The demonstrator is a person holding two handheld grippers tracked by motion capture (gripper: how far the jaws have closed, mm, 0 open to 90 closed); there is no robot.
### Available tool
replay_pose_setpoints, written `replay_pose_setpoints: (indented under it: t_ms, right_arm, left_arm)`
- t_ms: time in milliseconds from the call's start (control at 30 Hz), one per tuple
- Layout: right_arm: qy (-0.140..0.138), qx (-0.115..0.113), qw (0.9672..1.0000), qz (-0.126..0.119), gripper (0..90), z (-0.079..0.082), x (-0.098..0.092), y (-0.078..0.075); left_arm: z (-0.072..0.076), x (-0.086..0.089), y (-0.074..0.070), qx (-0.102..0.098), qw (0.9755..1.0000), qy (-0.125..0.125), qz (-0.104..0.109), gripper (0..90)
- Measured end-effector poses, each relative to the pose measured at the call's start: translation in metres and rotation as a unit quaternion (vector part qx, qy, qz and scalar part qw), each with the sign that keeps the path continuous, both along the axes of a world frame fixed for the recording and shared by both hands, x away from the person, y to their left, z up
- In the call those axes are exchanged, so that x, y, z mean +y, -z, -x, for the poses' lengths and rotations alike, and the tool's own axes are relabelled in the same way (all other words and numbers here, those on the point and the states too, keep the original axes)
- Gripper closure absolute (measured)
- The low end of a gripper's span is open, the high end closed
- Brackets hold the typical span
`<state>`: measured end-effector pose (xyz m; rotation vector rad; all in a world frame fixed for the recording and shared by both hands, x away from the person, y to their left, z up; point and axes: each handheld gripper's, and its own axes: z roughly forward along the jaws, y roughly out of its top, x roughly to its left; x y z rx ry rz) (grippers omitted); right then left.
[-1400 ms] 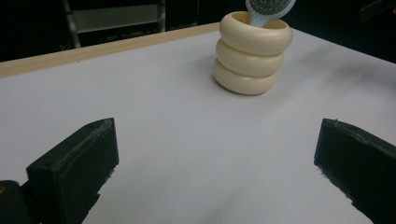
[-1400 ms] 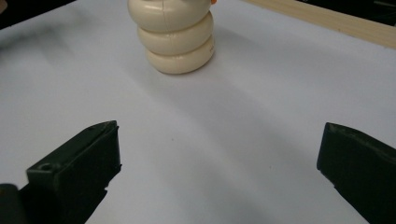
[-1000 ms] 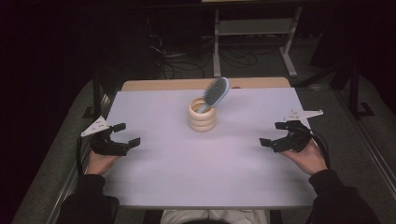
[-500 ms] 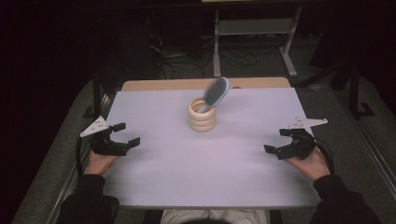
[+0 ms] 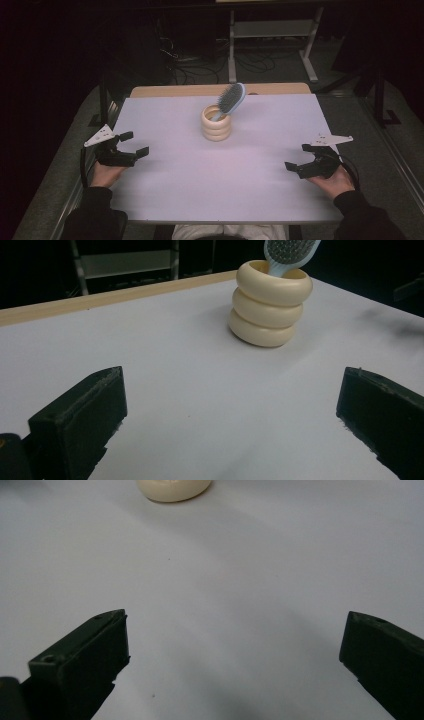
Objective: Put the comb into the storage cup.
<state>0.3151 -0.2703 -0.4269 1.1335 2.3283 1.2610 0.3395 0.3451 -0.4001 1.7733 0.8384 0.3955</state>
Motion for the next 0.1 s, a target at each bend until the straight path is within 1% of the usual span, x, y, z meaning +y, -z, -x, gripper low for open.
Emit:
replay_pose_setpoints:
  t_ms: [100]
  right_arm:
    - [-0.002,0.003,1.0,-0.004,0.0,0.0024,-0.0013,0.0019]
  left_arm:
    - [0.0001,0.0004,-0.0006,-0.002,1.0,-0.001,0.003,0.0]
